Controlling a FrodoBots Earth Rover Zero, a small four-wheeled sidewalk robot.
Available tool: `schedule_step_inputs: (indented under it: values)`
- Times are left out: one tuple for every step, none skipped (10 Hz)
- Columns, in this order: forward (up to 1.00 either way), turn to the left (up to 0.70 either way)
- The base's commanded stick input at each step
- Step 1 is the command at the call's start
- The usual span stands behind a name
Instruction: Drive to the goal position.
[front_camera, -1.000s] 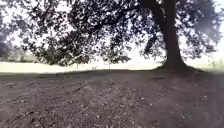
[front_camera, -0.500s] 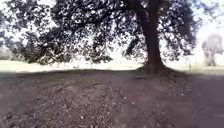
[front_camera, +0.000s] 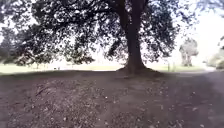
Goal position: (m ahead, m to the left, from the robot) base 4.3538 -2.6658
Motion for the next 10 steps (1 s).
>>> schedule_step_inputs:
  values:
    - [0.00,-0.70]
    - [0.00,-0.70]
    - [0.00,-0.70]
    - [0.00,-0.70]
    - [0.00,-0.70]
    - [0.00,-0.70]
    - [0.00,-0.70]
    - [0.00,-0.70]
    - [0.00,-0.70]
    - [0.00,-0.70]
